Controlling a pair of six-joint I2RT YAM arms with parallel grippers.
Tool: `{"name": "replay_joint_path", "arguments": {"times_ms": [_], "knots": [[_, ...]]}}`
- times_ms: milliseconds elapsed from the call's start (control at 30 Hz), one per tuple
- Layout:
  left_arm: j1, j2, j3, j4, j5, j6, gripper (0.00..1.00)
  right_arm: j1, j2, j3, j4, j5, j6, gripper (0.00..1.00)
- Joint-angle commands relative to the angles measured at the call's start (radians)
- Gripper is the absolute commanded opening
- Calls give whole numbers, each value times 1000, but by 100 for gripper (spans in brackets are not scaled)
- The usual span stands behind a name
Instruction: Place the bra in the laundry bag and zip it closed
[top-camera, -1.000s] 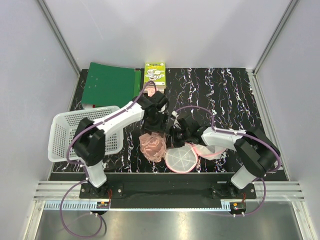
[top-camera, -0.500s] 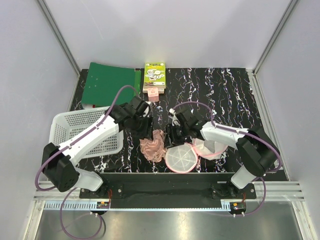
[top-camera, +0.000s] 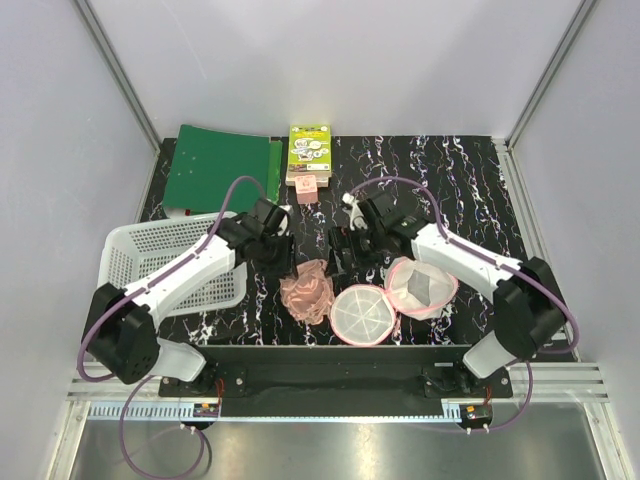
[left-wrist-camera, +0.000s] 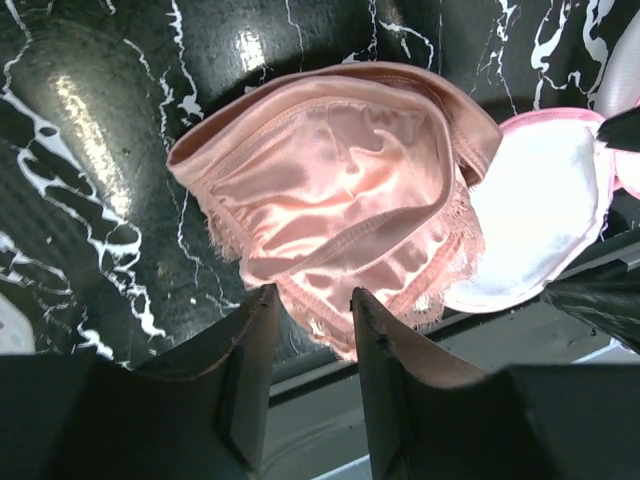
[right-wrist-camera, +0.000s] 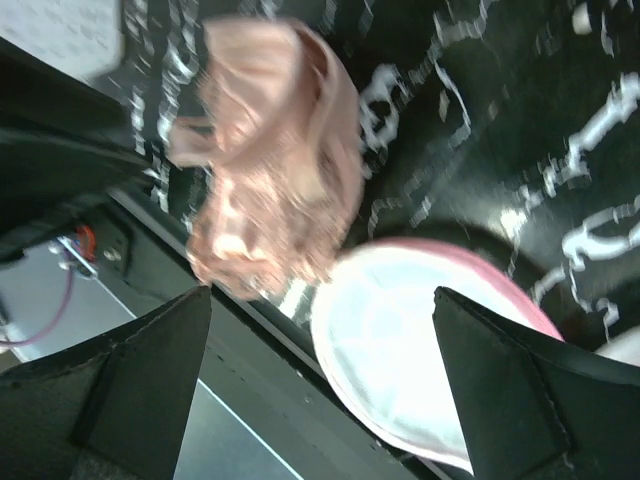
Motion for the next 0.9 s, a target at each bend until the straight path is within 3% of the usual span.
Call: {"name": "replay_joint_path", "arguments": {"times_ms": [0,200,633,867], "knots": [[4,1,-67,109,20,9,38,-2,99,122,33,-88,31,100],[7,32,-165,225,23,-19,33,-2,197,112,194,-191,183,100],[7,38,-290,377,75,-72,27,-2,309,34,357,-291,278,100],[7,18,-290,379,83,-80,27,10,365,43,409,-285,290,100]]}}
